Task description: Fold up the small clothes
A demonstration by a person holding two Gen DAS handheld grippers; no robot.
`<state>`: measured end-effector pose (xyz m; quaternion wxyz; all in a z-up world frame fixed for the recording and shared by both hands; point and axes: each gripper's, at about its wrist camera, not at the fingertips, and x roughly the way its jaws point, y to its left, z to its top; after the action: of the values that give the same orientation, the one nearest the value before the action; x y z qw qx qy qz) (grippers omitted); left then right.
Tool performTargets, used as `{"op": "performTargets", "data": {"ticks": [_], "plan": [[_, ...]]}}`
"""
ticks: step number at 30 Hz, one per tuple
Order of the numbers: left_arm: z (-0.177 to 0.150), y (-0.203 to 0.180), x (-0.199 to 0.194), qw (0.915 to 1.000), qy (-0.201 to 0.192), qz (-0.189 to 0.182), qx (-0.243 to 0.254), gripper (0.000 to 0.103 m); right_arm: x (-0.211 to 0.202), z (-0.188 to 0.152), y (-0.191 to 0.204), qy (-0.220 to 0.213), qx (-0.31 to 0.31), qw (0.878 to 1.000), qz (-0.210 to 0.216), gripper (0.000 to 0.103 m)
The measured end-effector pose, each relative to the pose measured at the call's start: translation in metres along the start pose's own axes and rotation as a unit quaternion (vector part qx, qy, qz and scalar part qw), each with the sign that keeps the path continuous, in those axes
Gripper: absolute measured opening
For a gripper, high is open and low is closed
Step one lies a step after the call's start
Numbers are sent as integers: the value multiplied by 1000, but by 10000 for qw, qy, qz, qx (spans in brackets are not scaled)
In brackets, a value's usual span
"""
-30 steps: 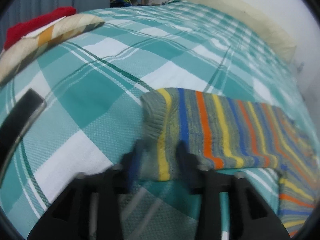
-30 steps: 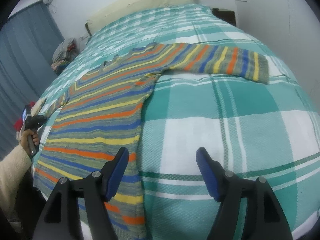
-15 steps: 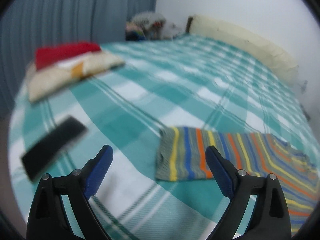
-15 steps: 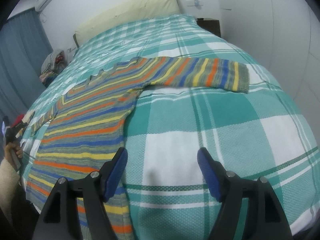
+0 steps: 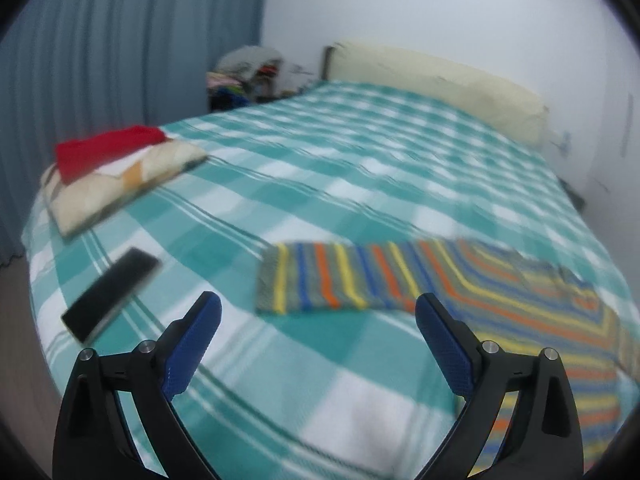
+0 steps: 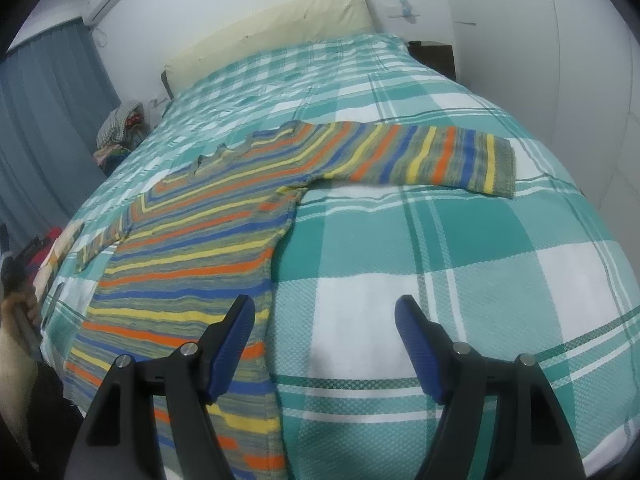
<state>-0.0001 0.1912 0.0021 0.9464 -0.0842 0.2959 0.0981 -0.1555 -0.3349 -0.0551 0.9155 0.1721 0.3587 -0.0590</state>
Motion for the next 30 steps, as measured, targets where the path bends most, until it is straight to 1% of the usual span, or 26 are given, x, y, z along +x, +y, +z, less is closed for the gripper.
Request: {"op": "performTargets", "data": {"ticks": [5, 9, 11, 13, 16, 18, 20, 23, 26, 27, 28, 29, 30], "plan": [[-30, -22, -28, 9984, 326, -402, 229, 98, -10, 2, 0, -152, 29, 9999, 75, 73], [-43, -41, -52, 9953, 499, -719, 414, 98, -20, 3, -1, -286, 72, 9995, 123, 73], [-39, -52, -66, 9935, 463, -861, 579, 98, -27, 3, -2, -378, 93, 9991, 155, 73], [-29, -66, -81, 9913, 346, -1038, 738, 98, -32, 3, -2, -445, 79, 9989, 149, 75], [-10, -83, -95, 9878, 162, -1327, 801, 101, -35, 4, -5, -518, 110, 9985, 99, 77], [3, -96, -98, 9846, 48, -1569, 768, 102, -36, 5, -8, -555, 166, 9983, 32, 77], [9, -108, -92, 9823, 2, -1708, 766, 102, -33, 5, -11, -523, 192, 9984, -34, 77], [10, -126, -78, 9802, -8, -1777, 873, 102, -31, 15, -22, -366, 314, 9988, 53, 77], [1, -138, -61, 9795, -42, -1694, 1094, 102, -37, 45, -49, -452, 708, 9962, 225, 77], [-5, -140, -54, 9798, -60, -1612, 1179, 102, -37, 63, -64, -480, 821, 9952, 249, 77], [-11, -141, -48, 9807, -62, -1505, 1250, 102, -36, 74, -73, -507, 840, 9950, 208, 77], [-20, -141, -38, 9818, 3, -1371, 1315, 102, -32, 94, -90, -598, 845, 9946, -1, 77], [-26, -141, -30, 9821, 132, -1319, 1337, 102, -27, 106, -102, -636, 879, 9939, -172, 78]]}}
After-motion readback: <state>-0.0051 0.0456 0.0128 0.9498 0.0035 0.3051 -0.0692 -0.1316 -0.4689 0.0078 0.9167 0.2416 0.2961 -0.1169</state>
